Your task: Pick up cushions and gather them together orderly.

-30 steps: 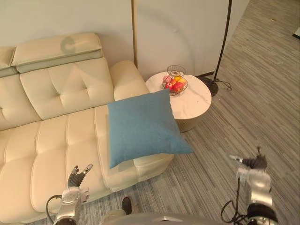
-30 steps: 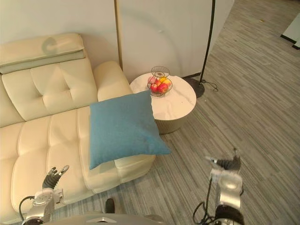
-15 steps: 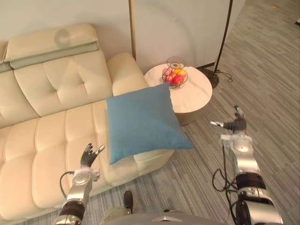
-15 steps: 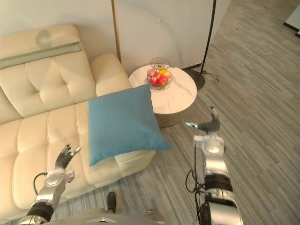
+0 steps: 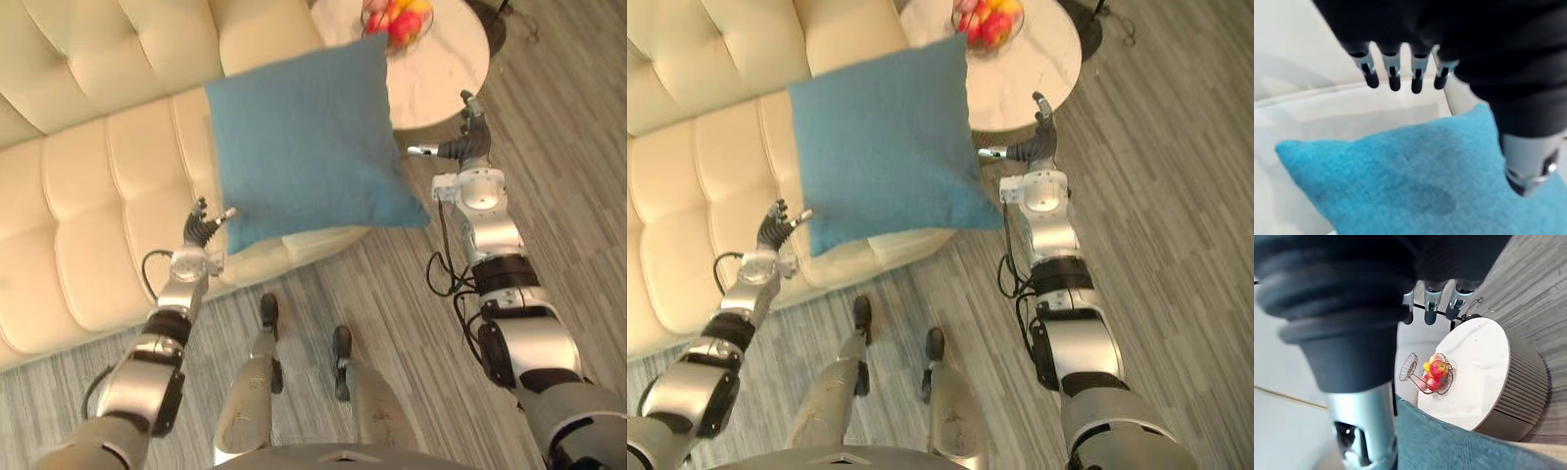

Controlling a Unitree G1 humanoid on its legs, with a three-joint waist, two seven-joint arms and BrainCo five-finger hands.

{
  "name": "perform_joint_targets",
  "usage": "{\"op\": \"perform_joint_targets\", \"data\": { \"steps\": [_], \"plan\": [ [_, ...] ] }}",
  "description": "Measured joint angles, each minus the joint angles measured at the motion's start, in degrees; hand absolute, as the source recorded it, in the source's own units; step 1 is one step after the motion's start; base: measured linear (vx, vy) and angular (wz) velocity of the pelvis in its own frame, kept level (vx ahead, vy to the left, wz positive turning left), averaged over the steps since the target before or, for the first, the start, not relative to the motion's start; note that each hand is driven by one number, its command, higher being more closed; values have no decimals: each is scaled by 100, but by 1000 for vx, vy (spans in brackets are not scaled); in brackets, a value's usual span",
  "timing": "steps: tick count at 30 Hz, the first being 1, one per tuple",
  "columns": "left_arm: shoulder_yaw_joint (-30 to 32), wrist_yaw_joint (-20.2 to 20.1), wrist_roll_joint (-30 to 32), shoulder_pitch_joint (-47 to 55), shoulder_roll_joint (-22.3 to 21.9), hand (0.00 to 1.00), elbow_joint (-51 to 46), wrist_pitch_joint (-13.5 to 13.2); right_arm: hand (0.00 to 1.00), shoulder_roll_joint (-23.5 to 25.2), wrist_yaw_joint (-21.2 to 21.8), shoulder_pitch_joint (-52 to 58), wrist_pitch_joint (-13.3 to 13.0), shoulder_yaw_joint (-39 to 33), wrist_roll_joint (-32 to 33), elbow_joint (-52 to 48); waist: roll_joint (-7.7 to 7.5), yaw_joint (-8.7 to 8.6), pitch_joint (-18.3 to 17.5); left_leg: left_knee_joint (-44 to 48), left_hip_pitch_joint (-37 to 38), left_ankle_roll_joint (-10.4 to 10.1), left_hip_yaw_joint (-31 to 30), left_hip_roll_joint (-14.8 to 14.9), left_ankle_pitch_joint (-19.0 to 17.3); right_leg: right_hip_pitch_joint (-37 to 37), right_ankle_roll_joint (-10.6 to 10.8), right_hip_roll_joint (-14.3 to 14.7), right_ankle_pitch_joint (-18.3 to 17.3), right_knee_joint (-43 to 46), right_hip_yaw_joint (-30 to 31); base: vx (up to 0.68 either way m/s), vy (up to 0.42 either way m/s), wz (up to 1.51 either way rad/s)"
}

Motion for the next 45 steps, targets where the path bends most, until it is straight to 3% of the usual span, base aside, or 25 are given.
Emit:
{"op": "perform_joint_targets", "data": {
  "steps": [4, 5, 6, 11, 15, 27, 36, 45],
  "plan": [
    [-143, -1, -108, -674, 58, 0, 198, 7, 0, 141, -24, -500, 33, 283, 210, 270, -8, 19, 107, 27, -370, -29, 148, -48, 21, -611, 42, -123, -109, 488, 7, -85, 0, 1],
    [-265, -6, -108, -930, 46, 0, 198, 7, 100, 188, -58, -631, 34, 342, 217, 328, -10, 19, 233, 28, -427, -75, 234, -66, 54, -744, 41, -190, -196, 706, -4, -73, -12, 21],
    [-332, -6, -106, -1126, 42, 100, 199, 8, 100, 270, -107, -761, 48, 340, 227, 417, -19, 12, 314, 28, -492, -80, 266, -86, 58, -873, 36, -233, -254, 859, -17, -68, -13, 19],
    [-446, 121, -88, -1546, -67, 100, 245, 44, 100, 547, -238, -1033, 54, 499, 438, 421, -66, 7, 361, 28, -911, -194, 558, -68, 282, -1488, -6, -338, -394, 1290, -41, -29, -13, 5],
    [-450, 221, -88, -1598, -138, 100, 276, 65, 100, 639, -237, -1033, 59, 616, 440, 423, -88, -37, 378, 28, -981, -160, 659, -68, 300, -1567, -32, -403, -418, 1371, -181, 30, -11, 3],
    [-445, 390, -308, -1861, 65, 100, -300, 60, 100, 341, -240, -1263, -122, 1202, 600, 142, -89, -65, 378, 31, -1230, -110, 1001, 51, 326, -1723, -41, -410, -422, 1322, -339, 30, 19, 4],
    [-465, 529, -500, -1289, 52, 100, -1160, 38, 100, 455, -246, -103, -111, 1194, 654, -535, -93, -14, 378, 31, -590, -110, 951, 8, 326, -1096, -90, -465, -669, 1440, -414, 37, -32, 8],
    [-464, 608, -609, -661, -108, 100, -1918, -15, 100, 1011, -262, 999, -139, 668, 772, -1084, -95, -44, 377, 31, -101, -113, 753, 4, 348, -516, -105, -427, -717, 1303, -477, -7, -53, 4]
  ]
}}
